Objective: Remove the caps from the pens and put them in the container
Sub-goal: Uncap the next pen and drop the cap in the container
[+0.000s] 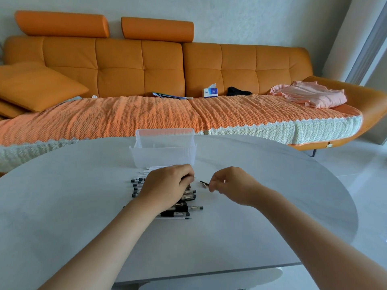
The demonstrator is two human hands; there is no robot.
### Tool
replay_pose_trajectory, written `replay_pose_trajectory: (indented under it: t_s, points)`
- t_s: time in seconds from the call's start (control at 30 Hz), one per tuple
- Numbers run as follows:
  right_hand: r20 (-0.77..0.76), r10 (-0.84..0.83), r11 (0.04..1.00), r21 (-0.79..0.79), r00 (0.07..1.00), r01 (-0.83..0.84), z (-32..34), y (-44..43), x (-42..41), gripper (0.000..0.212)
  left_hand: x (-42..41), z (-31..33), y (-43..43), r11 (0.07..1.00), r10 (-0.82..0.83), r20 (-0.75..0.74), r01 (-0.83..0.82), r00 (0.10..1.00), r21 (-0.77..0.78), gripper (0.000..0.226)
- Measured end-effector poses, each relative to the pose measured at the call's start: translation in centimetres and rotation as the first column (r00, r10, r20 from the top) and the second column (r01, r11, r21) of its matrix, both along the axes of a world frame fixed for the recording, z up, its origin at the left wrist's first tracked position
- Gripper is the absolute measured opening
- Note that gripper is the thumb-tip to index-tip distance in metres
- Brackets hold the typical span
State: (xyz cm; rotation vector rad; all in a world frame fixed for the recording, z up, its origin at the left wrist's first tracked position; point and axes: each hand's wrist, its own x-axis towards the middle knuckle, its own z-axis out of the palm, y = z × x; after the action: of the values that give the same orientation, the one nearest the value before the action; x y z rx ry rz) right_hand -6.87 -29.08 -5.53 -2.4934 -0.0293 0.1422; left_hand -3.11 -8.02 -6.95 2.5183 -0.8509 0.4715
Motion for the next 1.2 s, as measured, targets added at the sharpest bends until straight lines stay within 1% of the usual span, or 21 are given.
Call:
replay_pose_trajectory:
  t_s: [0.03,0.07,0.1,0.2,0.27,0.33,0.4,0.5,0.67,0.8,0.9,0.97,1.0,1.07,1.13,1.2]
  points:
    - [0.029,0.015,0.993,-0.113,0.999,-0.012,-0.2,-0.2,-0.1,0.015,0.2,-0.1,0.2,1.0,0.014,-0.038,-0.014,0.999,0.003,0.01]
    - [0.045,0.031,0.985,-0.173,0.999,-0.023,-0.3,-0.2,-0.2,0.009,0.4,-0.2,0.4,1.0,0.024,-0.07,-0.024,0.997,0.004,0.01]
    - [0.052,0.051,0.979,-0.198,0.997,-0.04,-0.5,-0.1,-0.3,0.006,0.5,-0.3,0.5,1.0,0.029,-0.096,-0.029,0.995,-0.001,0.01]
    - [0.031,0.087,0.971,-0.224,0.996,-0.078,-0.6,0.3,-0.3,0.011,0.6,-0.6,0.7,0.999,0.028,-0.155,-0.031,0.988,-0.017,0.01]
    - [0.016,0.097,0.973,-0.212,0.995,-0.091,-0.6,0.2,0.0,0.014,0.7,-0.7,0.7,0.999,0.025,-0.189,-0.031,0.982,-0.03,0.01]
    - [0.041,0.092,0.981,-0.174,0.995,-0.084,-0.6,0.1,0.4,0.013,0.7,-0.7,0.8,0.999,0.016,-0.219,-0.026,0.976,-0.043,0.011]
    - [0.108,0.062,0.987,-0.155,0.992,-0.045,-0.7,0.2,0.8,0.009,0.7,-0.7,0.9,0.999,0.001,-0.234,-0.014,0.972,-0.052,0.013]
    - [0.176,0.04,0.969,-0.245,0.984,0.004,-0.9,0.7,1.3,0.011,0.9,-0.8,1.2,0.998,-0.018,-0.255,0.002,0.967,-0.062,0.015]
    - [0.193,0.07,0.926,-0.377,0.979,0.008,-1.5,1.5,2.2,0.014,0.8,-0.5,2.0,0.999,-0.014,-0.267,0.0,0.963,-0.052,0.016]
    - [0.184,0.073,0.922,-0.388,0.98,0.005,-1.6,1.8,2.6,0.012,0.6,-0.5,2.7,1.0,0.02,-0.219,-0.017,0.976,0.013,0.016]
    - [0.171,0.091,0.915,-0.404,0.981,-0.014,-1.6,2.0,2.7,0.012,0.5,-0.4,3.1,0.999,0.031,-0.21,-0.029,0.977,0.013,0.015]
    - [0.19,0.113,0.921,-0.389,0.975,-0.031,-1.4,2.3,2.6,0.011,0.5,-0.2,3.4,1.0,0.028,-0.211,-0.027,0.977,0.008,0.016]
    - [0.211,0.113,0.935,-0.352,0.971,-0.032,-1.2,2.6,2.5,0.009,0.5,-0.2,3.4,1.0,0.026,-0.208,-0.025,0.978,0.01,0.016]
    - [0.253,0.083,0.973,-0.23,0.964,-0.024,-0.8,3.0,2.4,0.004,0.5,-0.1,3.6,1.0,0.02,-0.199,-0.017,0.98,0.013,0.016]
    - [0.282,0.064,0.993,-0.115,0.957,-0.033,-0.5,3.4,2.3,0.006,0.5,-0.1,3.7,1.0,0.011,-0.201,-0.01,0.979,0.006,0.015]
    - [0.295,0.069,0.997,-0.049,0.953,-0.057,-0.4,3.8,2.3,0.006,0.6,-0.1,3.8,1.0,-0.005,-0.228,-0.001,0.974,-0.028,0.015]
